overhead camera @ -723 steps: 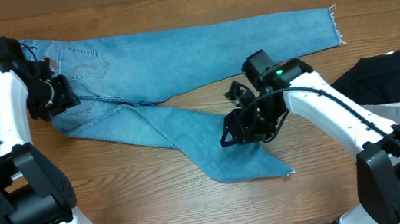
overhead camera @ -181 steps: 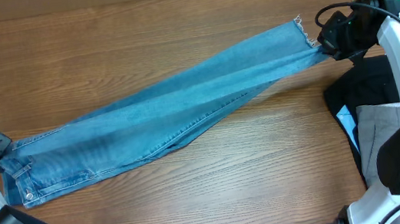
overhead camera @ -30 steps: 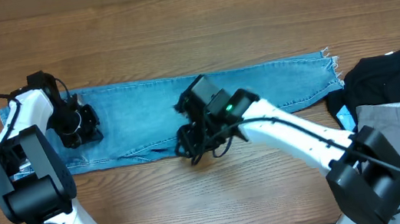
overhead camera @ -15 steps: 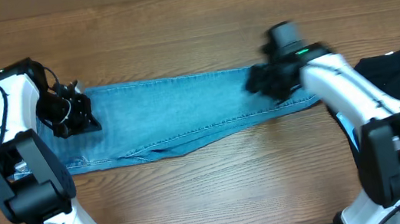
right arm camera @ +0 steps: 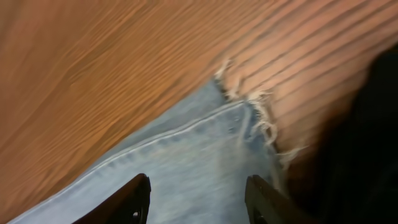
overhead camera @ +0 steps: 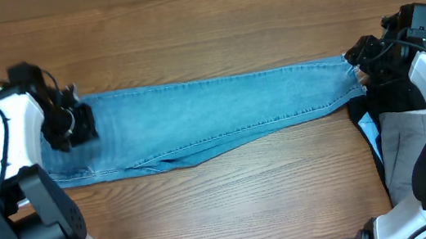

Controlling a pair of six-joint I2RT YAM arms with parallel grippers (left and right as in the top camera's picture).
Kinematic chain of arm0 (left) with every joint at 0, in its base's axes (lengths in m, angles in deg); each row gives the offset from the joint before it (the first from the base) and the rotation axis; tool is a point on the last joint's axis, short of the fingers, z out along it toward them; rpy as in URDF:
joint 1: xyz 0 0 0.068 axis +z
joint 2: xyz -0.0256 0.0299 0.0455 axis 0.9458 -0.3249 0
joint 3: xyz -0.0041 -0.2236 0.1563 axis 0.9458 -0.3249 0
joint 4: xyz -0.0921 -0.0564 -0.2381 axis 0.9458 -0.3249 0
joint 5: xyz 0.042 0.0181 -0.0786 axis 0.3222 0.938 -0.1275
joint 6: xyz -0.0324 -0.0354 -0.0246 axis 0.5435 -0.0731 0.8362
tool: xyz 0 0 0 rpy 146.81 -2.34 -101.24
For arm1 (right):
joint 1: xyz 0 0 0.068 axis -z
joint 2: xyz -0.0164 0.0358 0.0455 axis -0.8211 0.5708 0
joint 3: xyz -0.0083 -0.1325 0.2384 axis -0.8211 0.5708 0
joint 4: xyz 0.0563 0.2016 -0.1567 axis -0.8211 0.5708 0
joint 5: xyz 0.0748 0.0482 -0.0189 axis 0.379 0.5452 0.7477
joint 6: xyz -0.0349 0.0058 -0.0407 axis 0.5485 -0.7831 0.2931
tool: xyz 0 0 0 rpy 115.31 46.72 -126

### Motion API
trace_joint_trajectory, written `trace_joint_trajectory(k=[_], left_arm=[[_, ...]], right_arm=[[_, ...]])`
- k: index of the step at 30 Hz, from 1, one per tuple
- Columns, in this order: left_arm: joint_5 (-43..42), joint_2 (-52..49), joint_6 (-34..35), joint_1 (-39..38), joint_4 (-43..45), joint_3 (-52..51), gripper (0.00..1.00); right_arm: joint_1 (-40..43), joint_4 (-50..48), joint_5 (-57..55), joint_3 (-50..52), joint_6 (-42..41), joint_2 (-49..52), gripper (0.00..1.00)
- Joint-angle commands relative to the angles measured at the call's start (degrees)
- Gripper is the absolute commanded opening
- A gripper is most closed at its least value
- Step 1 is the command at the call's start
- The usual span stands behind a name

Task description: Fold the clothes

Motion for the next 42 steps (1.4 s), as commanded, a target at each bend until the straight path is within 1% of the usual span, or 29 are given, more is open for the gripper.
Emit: trace_joint_trajectory(k=[1, 3, 5, 6, 7, 9, 11, 14, 17, 20, 22, 27, 28, 29, 31, 33, 34, 35, 38, 40, 42], left_arm=[[1.8, 0.2, 2.5, -0.5, 6.0, -8.3, 0.04], [5.4, 0.2, 3.5, -0.4, 8.5, -10.6, 0.04], [10.9, 0.2, 6.7, 0.0, 10.0, -12.0, 0.04], [14.2, 0.2, 9.3, 0.8, 10.8, -12.6, 0.04], [15.6, 0.2, 10.9, 1.9, 11.4, -12.8, 0.04], [16.7, 0.2, 12.2, 4.7, 12.3, -12.8, 0.04], [16.7, 0.2, 13.6, 9.6, 12.7, -12.8, 0.04], [16.6, 0.2, 13.4, 15.2, 12.3, -12.8, 0.04], [16.6, 0.2, 13.2, 18.5, 12.1, -12.8, 0.04], [16.7, 0.2, 14.4, 20.0, 12.3, -12.8, 0.04], [16.7, 0.2, 14.6, 20.3, 12.5, -12.8, 0.04], [18.5, 0.2, 16.3, 20.3, 12.0, -12.8, 0.04], [19.1, 0.2, 16.9, 20.3, 12.0, -12.8, 0.04], [19.1, 0.2, 16.9, 20.3, 12.0, -12.8, 0.04], [19.1, 0.2, 16.9, 20.3, 12.0, -12.8, 0.04], [19.1, 0.2, 16.9, 20.3, 12.0, -12.8, 0.04], [19.1, 0.2, 16.9, 20.3, 12.0, -12.8, 0.04], [19.1, 0.2, 16.9, 20.3, 12.0, -12.8, 0.04], [18.9, 0.2, 16.9, 20.3, 11.7, -12.8, 0.04], [17.3, 0.2, 16.7, 20.3, 11.8, -12.8, 0.04], [14.1, 0.2, 15.0, 20.2, 12.3, -12.7, 0.04]], right_arm=[[0.2, -3.0, -9.6, -1.1, 3.5, 2.1, 0.68], [0.2, -4.9, -9.6, -1.1, 6.2, 4.0, 0.72], [0.2, -6.5, -9.6, -1.1, 8.3, 5.9, 0.73], [0.2, -7.3, -9.5, -1.1, 9.4, 7.3, 0.73], [0.2, -7.8, -9.4, -1.1, 9.8, 8.6, 0.73], [0.2, -8.1, -8.1, -1.1, 11.3, 10.3, 0.73], [0.2, -8.2, -2.5, -1.1, 14.1, 12.3, 0.73], [0.1, -8.2, 1.9, -1.1, 15.9, 13.1, 0.73], [0.0, -7.3, 3.8, -1.1, 16.7, 13.1, 0.73], [-0.1, -5.5, 3.7, -1.1, 17.2, 13.2, 0.73], [-0.5, -3.7, 4.7, -0.8, 19.0, 13.2, 0.63], [-4.0, -3.7, 6.8, 0.9, 19.7, 14.8, 0.62], [-4.9, -3.4, 6.8, 0.9, 19.7, 15.3, 0.58], [-5.7, -3.3, 6.8, 0.9, 19.7, 15.7, 0.51], [-7.9, -3.4, 7.2, 0.8, 19.7, 15.8, 0.29], [-9.2, -2.4, 8.0, -0.6, 19.6, 15.4, 0.19], [-9.6, -1.6, 8.3, -1.6, 19.6, 15.2, 0.17], [-9.9, 0.1, 8.5, -3.2, 19.6, 14.6, 0.12], [-10.0, 5.4, 7.1, -8.0, 19.3, 13.0, 0.04], [-9.6, 9.6, 0.9, -11.5, 16.5, 11.6, 0.04], [-8.9, 12.9, -5.2, -14.7, 14.2, 10.1, 0.04]])
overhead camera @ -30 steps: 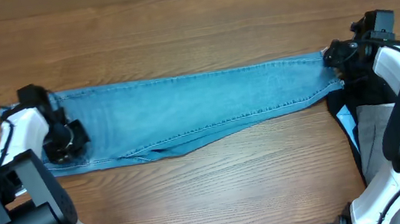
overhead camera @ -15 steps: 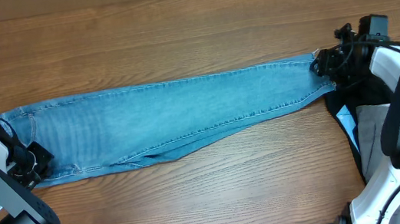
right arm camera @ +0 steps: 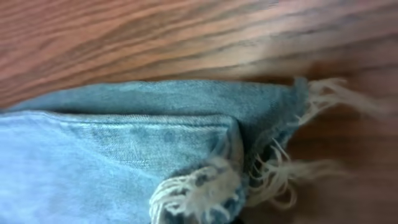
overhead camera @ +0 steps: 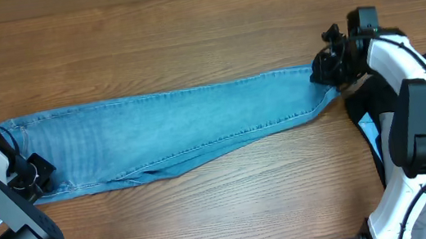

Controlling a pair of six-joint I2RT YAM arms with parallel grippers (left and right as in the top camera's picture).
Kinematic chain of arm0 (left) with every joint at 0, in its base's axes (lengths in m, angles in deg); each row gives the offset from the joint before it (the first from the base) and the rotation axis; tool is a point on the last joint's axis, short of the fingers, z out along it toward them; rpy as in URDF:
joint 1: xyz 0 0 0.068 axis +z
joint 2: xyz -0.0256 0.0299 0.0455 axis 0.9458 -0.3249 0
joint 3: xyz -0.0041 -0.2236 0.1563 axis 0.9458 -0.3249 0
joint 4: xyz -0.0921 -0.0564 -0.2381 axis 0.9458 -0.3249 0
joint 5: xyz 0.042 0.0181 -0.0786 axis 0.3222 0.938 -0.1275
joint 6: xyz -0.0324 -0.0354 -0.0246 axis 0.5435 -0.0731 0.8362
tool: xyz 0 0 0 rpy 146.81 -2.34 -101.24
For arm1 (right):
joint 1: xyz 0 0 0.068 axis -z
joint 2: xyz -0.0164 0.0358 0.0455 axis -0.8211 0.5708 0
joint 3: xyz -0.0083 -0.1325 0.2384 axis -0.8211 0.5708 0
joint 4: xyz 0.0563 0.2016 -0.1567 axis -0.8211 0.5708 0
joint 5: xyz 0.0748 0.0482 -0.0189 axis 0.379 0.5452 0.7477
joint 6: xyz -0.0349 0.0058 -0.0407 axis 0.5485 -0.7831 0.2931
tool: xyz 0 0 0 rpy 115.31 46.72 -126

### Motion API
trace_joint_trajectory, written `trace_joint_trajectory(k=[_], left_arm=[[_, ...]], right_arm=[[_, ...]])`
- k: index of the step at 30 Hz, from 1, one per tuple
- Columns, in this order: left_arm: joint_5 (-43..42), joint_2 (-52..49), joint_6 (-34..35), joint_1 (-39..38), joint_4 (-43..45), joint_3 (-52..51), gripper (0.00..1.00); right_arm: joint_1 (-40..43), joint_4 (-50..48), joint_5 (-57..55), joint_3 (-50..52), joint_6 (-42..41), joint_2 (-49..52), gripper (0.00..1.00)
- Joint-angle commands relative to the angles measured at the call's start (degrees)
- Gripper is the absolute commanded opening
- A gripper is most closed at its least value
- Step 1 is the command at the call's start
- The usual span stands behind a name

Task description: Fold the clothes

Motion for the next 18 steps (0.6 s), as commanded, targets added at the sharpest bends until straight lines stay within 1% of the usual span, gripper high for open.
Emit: trace_joint_trajectory(k=[1, 5, 10, 14, 18], left_arm=[[-5.7, 0.3, -2.3, 0.5, 0.5, -0.3, 0.04], [-12.1, 0.5, -5.7, -0.3, 0.5, 1.2, 0.04], [-19.8, 3.0, -8.6, -1.7, -1.0, 3.8, 0.04], [-26.0, 9.0, -10.9, -2.2, -3.2, 6.5, 0.04], [-31.0, 17.1, -13.0, -2.2, -7.3, 9.6, 0.04]], right_arm=[[1.3, 3.6, -11.6, -7.1, -4.8, -4.1, 0.04], [2.7, 7.7, -12.9, -11.4, -5.2, -7.0, 0.04], [1.6, 10.1, -12.7, -12.3, -5.7, -10.1, 0.04], [-3.7, 12.8, -10.0, -12.3, -6.3, -11.4, 0.04], [-11.8, 15.6, -9.4, -12.0, -10.2, -11.4, 0.04]])
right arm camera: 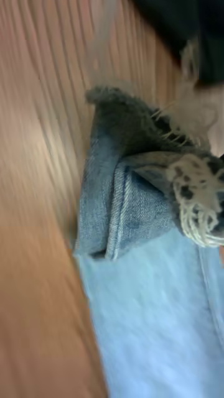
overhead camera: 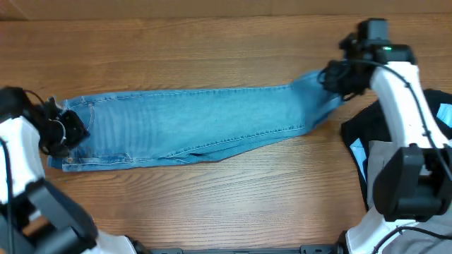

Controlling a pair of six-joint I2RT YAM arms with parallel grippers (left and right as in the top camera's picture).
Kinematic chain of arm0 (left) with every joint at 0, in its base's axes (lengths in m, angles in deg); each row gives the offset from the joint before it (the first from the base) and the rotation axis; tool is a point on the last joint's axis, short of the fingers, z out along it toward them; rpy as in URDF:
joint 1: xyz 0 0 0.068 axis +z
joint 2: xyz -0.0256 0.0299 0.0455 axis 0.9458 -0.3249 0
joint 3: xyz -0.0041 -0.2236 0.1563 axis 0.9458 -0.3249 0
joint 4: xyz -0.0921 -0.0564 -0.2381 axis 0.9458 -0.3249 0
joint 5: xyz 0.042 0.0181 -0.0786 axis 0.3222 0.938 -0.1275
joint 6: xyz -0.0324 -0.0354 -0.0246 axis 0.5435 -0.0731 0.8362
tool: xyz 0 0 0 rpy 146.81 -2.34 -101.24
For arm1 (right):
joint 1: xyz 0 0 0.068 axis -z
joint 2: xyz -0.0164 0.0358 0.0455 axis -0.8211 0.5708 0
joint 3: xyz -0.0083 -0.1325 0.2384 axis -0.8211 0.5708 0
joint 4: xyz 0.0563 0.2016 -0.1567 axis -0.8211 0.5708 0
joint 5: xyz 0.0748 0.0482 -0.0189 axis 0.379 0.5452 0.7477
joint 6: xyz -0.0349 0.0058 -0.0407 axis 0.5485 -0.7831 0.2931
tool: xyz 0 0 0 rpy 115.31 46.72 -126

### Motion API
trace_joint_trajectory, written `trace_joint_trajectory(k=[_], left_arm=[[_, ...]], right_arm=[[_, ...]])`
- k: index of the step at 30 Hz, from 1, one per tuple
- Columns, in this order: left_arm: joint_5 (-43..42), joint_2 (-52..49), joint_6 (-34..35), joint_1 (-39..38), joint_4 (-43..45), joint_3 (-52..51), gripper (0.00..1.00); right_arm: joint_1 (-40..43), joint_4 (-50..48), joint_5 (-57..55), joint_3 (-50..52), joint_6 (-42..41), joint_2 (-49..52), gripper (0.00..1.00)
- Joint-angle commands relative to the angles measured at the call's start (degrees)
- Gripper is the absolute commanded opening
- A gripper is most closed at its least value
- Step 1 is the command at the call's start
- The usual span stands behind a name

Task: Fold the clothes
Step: 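Fold the hems leftward over the legs toward the left gripper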

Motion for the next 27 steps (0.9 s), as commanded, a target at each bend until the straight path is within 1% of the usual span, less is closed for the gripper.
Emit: trace_joint_trajectory(k=[1, 8, 13, 16, 20, 21, 24, 27], left_arm=[[-8.8, 10.8, -3.9, -0.1, -4.0, 4.6, 0.04], [-10.1, 22.8, -3.9, -0.1, -8.5, 5.5, 0.04], [-10.6, 25.5, -3.8, -0.1, -9.9, 5.5, 0.04], [-10.6, 25.5, -3.8, -0.1, -11.3, 5.5, 0.04], [-10.8, 25.5, -3.9, -0.1, -11.9, 5.5, 0.04], [-11.0, 25.5, -3.9, -0.1, -11.9, 5.5, 0.04], [-11.0, 25.5, -3.9, -0.1, -11.9, 5.5, 0.04], [-11.0, 25.5, -3.9, -0.1, -11.9, 5.5, 0.04]], right_arm=[[-10.2, 1.0, 1.5, -1.0, -4.7, -1.9, 0.04], [-24.0, -3.5, 1.6, -0.2, -15.3, -0.2, 0.04], [-31.2, -10.1, 1.4, -0.2, -21.6, 4.5, 0.04], [-33.0, -13.0, 1.6, -0.2, -24.3, 7.5, 0.05], [-34.2, -15.0, 1.7, -0.2, -24.6, 9.4, 0.04], [-34.2, -16.0, 2.7, -0.2, -24.6, 9.2, 0.04], [-34.6, -20.4, 12.7, -0.2, -24.9, 9.0, 0.04], [-36.2, -23.5, 13.6, -0.2, -27.9, 9.0, 0.04]])
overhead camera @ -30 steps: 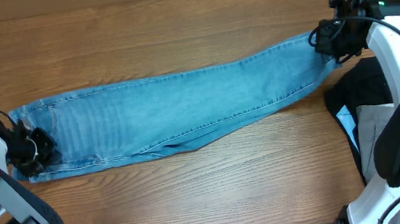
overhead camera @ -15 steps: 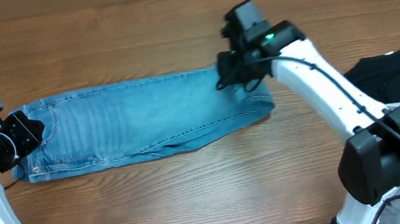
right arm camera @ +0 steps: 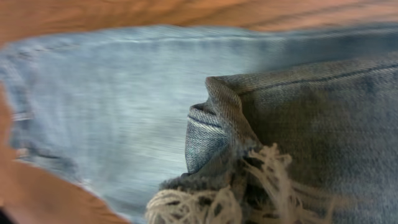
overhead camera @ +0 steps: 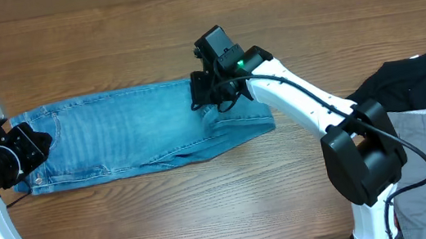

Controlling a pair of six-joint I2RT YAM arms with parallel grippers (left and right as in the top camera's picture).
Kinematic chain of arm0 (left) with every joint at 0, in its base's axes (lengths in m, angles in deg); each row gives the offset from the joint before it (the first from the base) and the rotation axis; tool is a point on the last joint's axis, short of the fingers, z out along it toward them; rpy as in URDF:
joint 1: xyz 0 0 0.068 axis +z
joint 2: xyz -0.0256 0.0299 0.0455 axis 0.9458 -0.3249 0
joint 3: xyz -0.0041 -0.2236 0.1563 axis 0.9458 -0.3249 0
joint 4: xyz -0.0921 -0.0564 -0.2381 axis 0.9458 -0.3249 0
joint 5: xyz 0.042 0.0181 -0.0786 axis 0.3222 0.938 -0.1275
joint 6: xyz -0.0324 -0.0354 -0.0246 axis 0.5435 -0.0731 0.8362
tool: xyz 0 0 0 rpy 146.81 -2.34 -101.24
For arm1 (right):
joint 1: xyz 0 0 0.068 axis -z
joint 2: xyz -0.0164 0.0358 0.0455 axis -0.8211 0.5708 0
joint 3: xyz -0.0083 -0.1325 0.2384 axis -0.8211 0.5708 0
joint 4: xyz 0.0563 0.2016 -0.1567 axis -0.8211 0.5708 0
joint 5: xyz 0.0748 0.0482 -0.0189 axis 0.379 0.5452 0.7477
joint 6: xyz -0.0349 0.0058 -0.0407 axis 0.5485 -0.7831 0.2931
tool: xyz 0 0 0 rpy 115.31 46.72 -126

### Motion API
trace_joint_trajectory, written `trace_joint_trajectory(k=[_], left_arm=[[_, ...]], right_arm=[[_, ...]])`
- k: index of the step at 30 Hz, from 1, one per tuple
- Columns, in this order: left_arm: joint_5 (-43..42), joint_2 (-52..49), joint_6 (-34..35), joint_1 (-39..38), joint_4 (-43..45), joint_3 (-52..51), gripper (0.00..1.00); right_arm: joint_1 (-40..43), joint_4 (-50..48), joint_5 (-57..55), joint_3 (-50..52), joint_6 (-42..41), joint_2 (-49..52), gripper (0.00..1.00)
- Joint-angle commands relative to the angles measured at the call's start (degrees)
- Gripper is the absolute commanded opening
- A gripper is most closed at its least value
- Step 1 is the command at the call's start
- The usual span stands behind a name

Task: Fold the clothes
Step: 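Fold the hems leftward over the legs toward the left gripper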

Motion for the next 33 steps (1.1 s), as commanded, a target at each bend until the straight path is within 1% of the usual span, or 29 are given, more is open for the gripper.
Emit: trace_joint_trajectory(k=[1, 6, 8, 12, 18, 19, 20, 21, 22, 23, 24, 26, 27, 28, 29, 32, 33], left_arm=[[-1.3, 0.6, -1.1, -0.1, -0.1, 1.0, 0.04], [-1.3, 0.6, -1.1, -0.1, -0.1, 1.0, 0.04], [-1.3, 0.6, -1.1, -0.1, -0.1, 1.0, 0.04], [-1.3, 0.6, -1.1, -0.1, -0.2, 1.0, 0.04], [-1.3, 0.6, -1.1, -0.1, -1.1, 1.0, 0.04], [-1.3, 0.6, -1.1, -0.1, -1.2, 1.0, 0.04], [-1.3, 0.6, -1.1, -0.1, -1.3, 1.0, 0.04], [-1.3, 0.6, -1.1, -0.1, -1.4, 1.0, 0.04], [-1.3, 0.6, -1.1, -0.1, -1.4, 1.0, 0.04], [-1.3, 0.6, -1.1, -0.1, -1.5, 1.0, 0.04], [-1.3, 0.6, -1.1, -0.2, -1.5, 1.0, 0.04], [-1.3, 0.6, -1.2, -0.5, -1.6, 1.0, 0.04], [-1.0, 0.6, -1.4, -0.8, -1.6, 1.0, 0.04], [-1.0, 0.6, -1.6, -0.9, -1.7, 1.0, 0.04], [-0.4, 0.6, -1.9, -1.2, -1.9, 1.0, 0.05], [1.8, 0.6, -2.2, -1.2, -2.2, 0.9, 0.06], [2.4, 0.5, -2.2, -1.2, -2.2, 0.9, 0.06]], right_arm=[[-2.5, -3.2, 4.9, -0.5, -2.6, -0.7, 0.04], [-6.0, -11.4, 4.5, -0.5, -8.3, -0.7, 0.04], [-7.6, -14.7, 2.2, -0.5, -10.3, -0.4, 0.05], [-11.5, -23.7, 0.9, -0.5, -15.8, 2.3, 0.05], [-15.2, -36.9, -1.0, -0.5, -16.4, 5.0, 0.08], [-15.7, -37.8, -1.3, -0.5, -16.4, 5.5, 0.08], [-16.2, -38.5, -1.9, -0.5, -16.4, 5.9, 0.11], [-16.3, -38.7, -1.8, -0.5, -16.4, 6.1, 0.25], [-16.4, -38.7, -1.8, -0.5, -16.3, 6.1, 0.70], [-16.3, -38.7, -1.7, -0.5, -15.8, 6.1, 0.94], [-16.2, -38.9, -1.6, -0.5, -15.5, 6.1, 1.00], [-15.3, -39.0, 0.8, -0.7, -13.7, 5.7, 1.00], [-14.1, -38.2, 4.9, -0.8, -11.0, 5.0, 1.00], [-12.3, -35.1, 7.2, -0.8, -10.7, 3.8, 1.00], [-10.1, -29.5, 8.8, -0.8, -8.5, 2.0, 1.00], [-5.5, -14.9, 6.7, -0.8, 1.5, -2.5, 1.00], [-4.7, -12.0, 5.4, -0.8, 3.7, -3.5, 1.00]])
